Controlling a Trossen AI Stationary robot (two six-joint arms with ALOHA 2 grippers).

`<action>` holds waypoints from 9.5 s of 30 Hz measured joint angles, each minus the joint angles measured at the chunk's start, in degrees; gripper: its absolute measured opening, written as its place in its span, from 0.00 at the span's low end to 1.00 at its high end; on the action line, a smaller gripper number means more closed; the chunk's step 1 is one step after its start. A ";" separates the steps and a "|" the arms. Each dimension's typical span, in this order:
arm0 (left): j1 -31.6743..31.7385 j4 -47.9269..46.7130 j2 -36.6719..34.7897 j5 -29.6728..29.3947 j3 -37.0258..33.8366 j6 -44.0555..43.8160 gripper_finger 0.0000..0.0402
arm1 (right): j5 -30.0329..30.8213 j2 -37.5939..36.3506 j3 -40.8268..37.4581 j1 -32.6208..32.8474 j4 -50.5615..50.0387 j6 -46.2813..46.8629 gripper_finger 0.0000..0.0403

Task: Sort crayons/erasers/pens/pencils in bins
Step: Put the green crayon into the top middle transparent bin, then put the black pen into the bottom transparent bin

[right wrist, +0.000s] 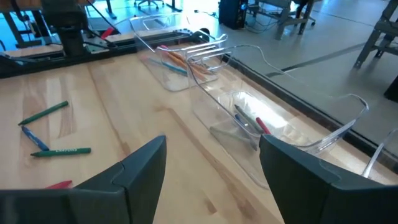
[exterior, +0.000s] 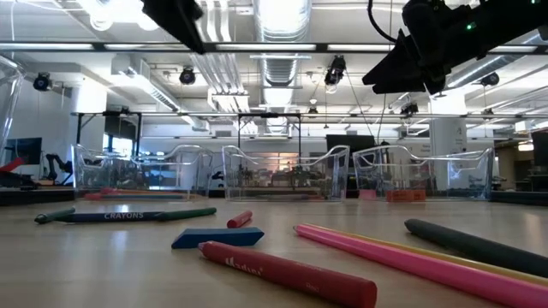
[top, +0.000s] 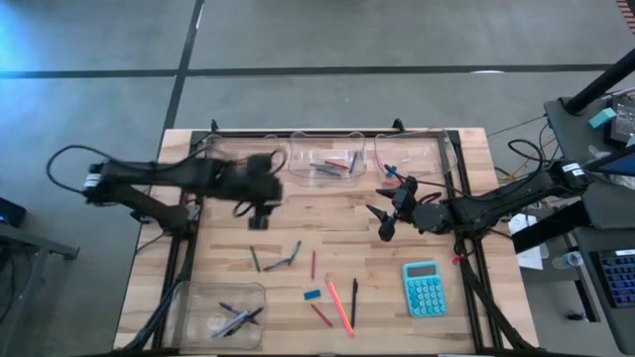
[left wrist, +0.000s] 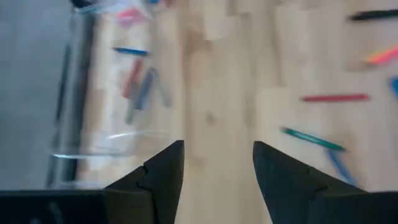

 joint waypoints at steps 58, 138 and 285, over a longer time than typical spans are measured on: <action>-11.97 9.45 25.30 16.94 -28.24 -8.09 0.20 | -0.12 0.00 -0.90 0.00 -0.13 1.86 0.61; -5.28 32.49 2.37 3.73 -0.60 1.76 0.53 | -12.94 0.42 -0.90 0.08 1.36 3.22 0.61; -26.68 81.89 -5.92 -18.85 -35.33 -4.39 0.53 | -18.10 43.24 29.53 19.48 -42.69 52.38 0.11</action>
